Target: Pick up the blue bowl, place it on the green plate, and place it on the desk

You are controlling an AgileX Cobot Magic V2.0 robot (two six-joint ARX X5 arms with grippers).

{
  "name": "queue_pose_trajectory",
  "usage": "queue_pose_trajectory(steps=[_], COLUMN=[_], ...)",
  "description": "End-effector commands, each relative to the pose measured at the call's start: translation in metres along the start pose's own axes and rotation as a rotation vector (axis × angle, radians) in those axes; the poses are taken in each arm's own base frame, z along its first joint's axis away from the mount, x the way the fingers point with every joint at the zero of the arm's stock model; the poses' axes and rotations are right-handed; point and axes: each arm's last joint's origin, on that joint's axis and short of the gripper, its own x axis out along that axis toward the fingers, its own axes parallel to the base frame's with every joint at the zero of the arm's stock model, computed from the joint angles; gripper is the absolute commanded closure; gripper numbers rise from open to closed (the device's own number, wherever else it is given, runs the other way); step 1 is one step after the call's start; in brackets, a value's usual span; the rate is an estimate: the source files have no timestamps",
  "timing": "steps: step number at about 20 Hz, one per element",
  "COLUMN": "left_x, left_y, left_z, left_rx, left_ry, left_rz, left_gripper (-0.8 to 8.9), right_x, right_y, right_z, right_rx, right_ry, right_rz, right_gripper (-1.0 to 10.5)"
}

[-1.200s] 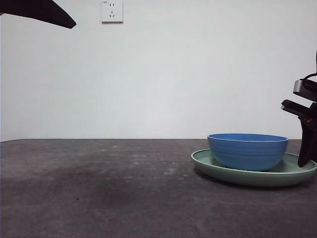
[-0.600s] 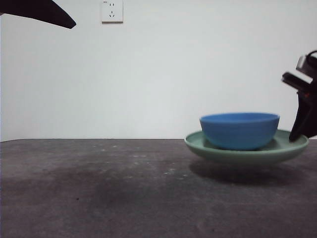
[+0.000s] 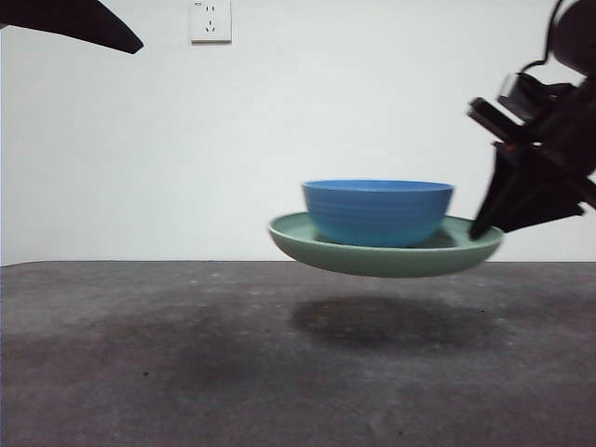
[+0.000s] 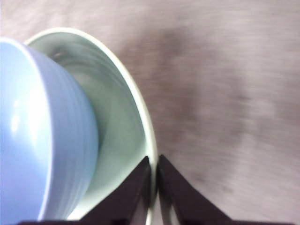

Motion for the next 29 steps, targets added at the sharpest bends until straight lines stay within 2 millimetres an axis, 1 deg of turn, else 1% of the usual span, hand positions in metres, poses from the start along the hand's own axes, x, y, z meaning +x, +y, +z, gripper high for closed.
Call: queue_pose_trajectory(steps=[1,4,8,12,14,17,24,27,29], left_x=[0.0,0.0,0.0,0.0,0.0,0.0,0.0,0.0,0.0], left_y=[-0.001,-0.001,-0.001,-0.001,-0.001,-0.001,-0.001,-0.001,-0.001], left_z=[0.003,0.003,0.003,0.003,0.002,0.002,0.002,0.002,0.002], left_rx=[0.023,0.023,0.026,0.03,0.03,0.032,0.032,0.032,0.032], left_ry=[-0.007,-0.007,-0.007,-0.006,-0.004,-0.004,-0.003,-0.003,-0.003], left_rz=[-0.01,-0.01,-0.01,-0.01,-0.01,-0.01,-0.01,-0.01,-0.01], left_gripper=[5.33,5.33,5.33,5.33,5.33,5.33,5.33,5.33,5.33], right_x=[0.008,0.023,0.048,0.075,0.088,0.101,0.103,0.101,0.096], right_y=[0.016,0.036,0.047,0.047,0.043,0.036,0.034,0.035,0.038], right_z=[0.001,-0.006,-0.013,-0.021,-0.025,-0.03,-0.031,-0.029,-0.027], right_rx=[0.0,-0.03,-0.025,-0.003,0.018,0.032,0.031,0.028,0.024], right_ry=[-0.013,-0.009,0.011,0.034,0.053,0.08,0.08,0.071,0.057], right_rz=[0.019,0.028,0.045,0.046,0.041,0.02,0.002,0.003,0.008], right_gripper=[9.3,9.3,9.3,9.3,9.3,9.3,9.2,7.2,7.1])
